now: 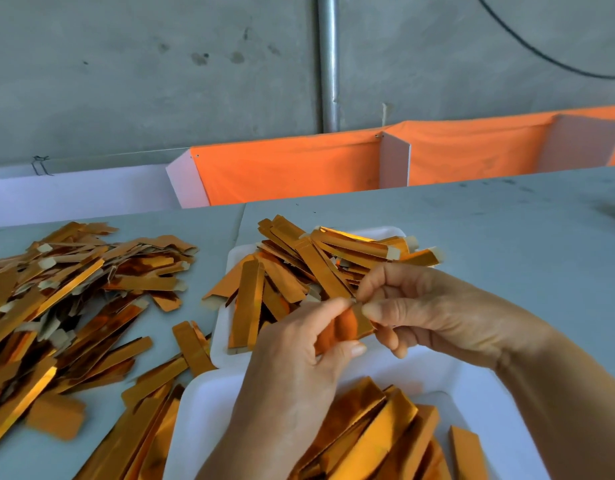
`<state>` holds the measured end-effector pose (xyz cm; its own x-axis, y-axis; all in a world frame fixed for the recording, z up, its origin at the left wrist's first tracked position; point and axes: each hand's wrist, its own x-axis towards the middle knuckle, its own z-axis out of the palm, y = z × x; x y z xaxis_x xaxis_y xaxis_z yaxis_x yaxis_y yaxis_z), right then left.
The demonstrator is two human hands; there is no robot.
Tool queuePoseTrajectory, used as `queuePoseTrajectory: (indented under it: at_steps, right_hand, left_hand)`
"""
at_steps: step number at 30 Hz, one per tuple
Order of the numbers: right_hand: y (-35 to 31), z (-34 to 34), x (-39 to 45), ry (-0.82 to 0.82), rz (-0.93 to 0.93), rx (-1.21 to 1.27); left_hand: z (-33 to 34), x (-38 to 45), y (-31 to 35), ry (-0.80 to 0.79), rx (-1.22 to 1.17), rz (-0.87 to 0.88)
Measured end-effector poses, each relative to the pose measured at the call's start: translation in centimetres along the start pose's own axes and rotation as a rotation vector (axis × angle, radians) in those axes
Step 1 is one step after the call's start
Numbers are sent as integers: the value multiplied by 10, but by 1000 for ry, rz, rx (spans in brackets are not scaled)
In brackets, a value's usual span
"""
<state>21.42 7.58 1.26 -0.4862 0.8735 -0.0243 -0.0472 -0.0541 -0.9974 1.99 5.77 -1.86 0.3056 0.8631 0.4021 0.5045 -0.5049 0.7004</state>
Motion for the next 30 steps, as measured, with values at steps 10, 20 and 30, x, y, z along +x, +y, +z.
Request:
queuePoseTrajectory:
  at_steps: [10,20,30]
  right_hand:
    - [0,-2,-3,37,66,-140]
    - [0,0,-2,42,77,-192]
    - [2,3,0,76,32,-294]
  left_hand:
    - [1,0,-1,-59,24,-71]
    - [-5,1,6,-80,73,-54]
    - [-5,-1,4,-76,96,-79]
